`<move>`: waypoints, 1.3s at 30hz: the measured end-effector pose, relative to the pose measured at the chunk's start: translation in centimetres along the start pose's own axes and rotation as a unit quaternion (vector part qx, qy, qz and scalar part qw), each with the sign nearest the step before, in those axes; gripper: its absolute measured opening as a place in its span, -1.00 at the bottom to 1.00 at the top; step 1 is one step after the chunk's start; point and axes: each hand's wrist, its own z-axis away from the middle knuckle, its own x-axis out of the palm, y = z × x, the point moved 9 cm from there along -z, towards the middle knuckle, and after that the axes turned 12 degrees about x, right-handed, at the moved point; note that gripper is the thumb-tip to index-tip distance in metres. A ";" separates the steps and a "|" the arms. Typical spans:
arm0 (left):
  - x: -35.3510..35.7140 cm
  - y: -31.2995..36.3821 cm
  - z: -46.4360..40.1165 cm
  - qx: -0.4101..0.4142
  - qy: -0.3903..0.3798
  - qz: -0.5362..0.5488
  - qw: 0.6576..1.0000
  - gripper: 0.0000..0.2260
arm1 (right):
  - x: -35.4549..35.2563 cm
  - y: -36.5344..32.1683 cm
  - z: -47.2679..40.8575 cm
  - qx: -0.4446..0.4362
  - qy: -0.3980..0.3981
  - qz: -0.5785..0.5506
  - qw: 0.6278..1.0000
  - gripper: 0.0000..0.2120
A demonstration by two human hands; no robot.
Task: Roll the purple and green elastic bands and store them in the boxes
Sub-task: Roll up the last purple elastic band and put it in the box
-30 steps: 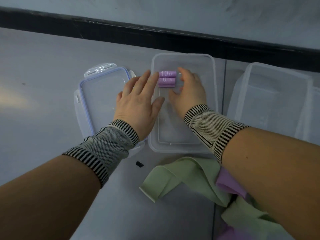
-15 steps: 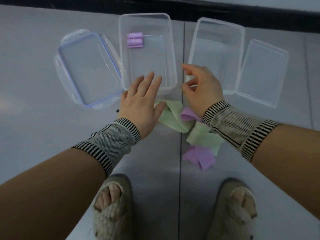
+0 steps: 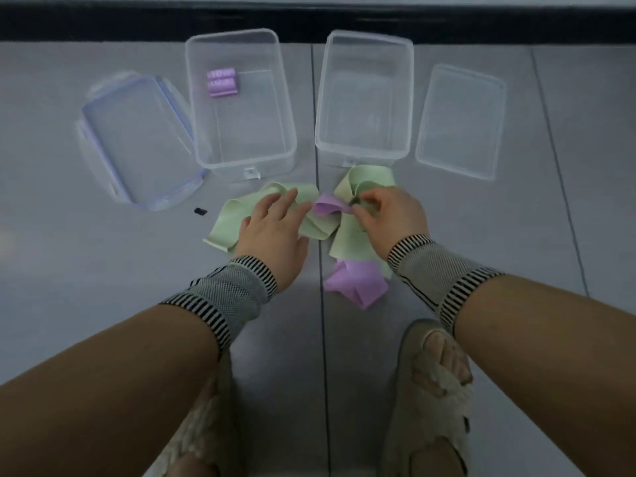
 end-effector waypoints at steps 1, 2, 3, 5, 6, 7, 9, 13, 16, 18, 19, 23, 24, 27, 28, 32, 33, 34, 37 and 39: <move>0.1 0.0 -0.5 0.003 0.001 -0.002 1.000 -0.50 | 0.8 -0.6 -0.6 -0.008 -0.006 0.020 1.000 -0.72; 0.2 0.0 -1.0 0.003 0.003 0.000 1.000 -0.50 | 1.5 -1.1 -1.1 -0.018 -0.013 0.054 0.998 -0.70; 0.4 0.0 -1.3 -0.002 0.006 0.008 1.000 -0.51 | 2.3 -1.5 -1.5 -0.025 -0.020 0.093 0.995 -0.69; 0.8 -0.2 -1.6 -0.018 0.017 0.030 0.999 -0.51 | 3.2 -1.2 -1.7 -0.017 -0.034 0.134 0.990 -0.70; 1.0 -0.3 -1.7 -0.025 0.023 0.040 0.999 -0.51 | 3.3 -0.9 -1.7 -0.009 -0.035 0.135 0.990 -0.72; 1.2 -0.4 -1.6 -0.027 0.029 0.049 0.998 -0.52 | 3.3 -0.6 -1.6 0.000 -0.037 0.126 0.991 -0.73; 1.2 -0.4 -1.7 -0.019 0.043 0.063 0.997 -0.52 | 2.8 0.1 -1.2 0.029 -0.041 0.064 0.997 -0.79; -0.3 0.4 -1.9 -0.003 0.086 0.132 0.988 -0.50 | 0.3 0.1 0.0 0.022 -0.017 -0.092 0.995 -0.93; -2.3 1.0 -1.8 -0.012 0.118 0.209 0.971 -0.59 | -2.2 -1.5 0.9 -0.005 0.004 -0.191 0.982 -0.83; -3.8 0.9 -1.8 -0.016 0.147 0.263 0.953 -0.78 | -3.6 -3.0 1.1 -0.014 0.011 -0.242 0.970 -0.81; -4.9 0.5 -1.6 -0.025 0.174 0.288 0.941 -0.89 | -4.2 -3.8 1.2 -0.017 0.012 -0.261 0.965 -0.83; -10.1 -0.9 -0.3 -0.045 0.278 0.323 0.903 -0.82 | -6.1 -7.0 1.4 -0.062 0.008 -0.335 0.940 -0.97; -11.5 -1.1 0.1 -0.041 0.296 0.323 0.898 -0.82 | -6.1 -7.6 1.4 -0.065 0.000 -0.347 0.936 -0.98; -13.5 -3.1 1.3 -0.057 0.325 0.328 0.885 -0.87 | -4.7 -8.6 1.1 -0.056 -0.025 -0.310 0.949 -0.83; -13.2 -4.3 1.7 -0.079 0.318 0.328 0.886 -0.86 | -3.6 -8.4 0.9 -0.046 -0.037 -0.262 0.963 -0.77; -9.4 -9.1 4.4 -0.190 0.283 0.325 0.882 -0.87 | 2.4 -6.4 2.5 -0.027 -0.141 -0.065 0.988 -0.60; -8.4 -9.7 4.9 -0.206 0.275 0.328 0.880 -0.88 | 3.5 -6.2 3.1 -0.035 -0.157 -0.048 0.986 -0.58; -7.7 -10.1 5.4 -0.216 0.269 0.331 0.878 -0.90 | 4.3 -6.0 3.5 -0.045 -0.164 -0.033 0.985 -0.58; -6.7 -10.1 5.7 -0.223 0.253 0.348 0.875 -0.92 | 5.1 -6.5 4.0 -0.066 -0.142 0.003 0.988 -0.46; -6.9 -9.4 5.3 -0.215 0.255 0.381 0.862 -0.89 | 5.3 -7.7 4.3 -0.077 -0.154 -0.017 0.985 -0.38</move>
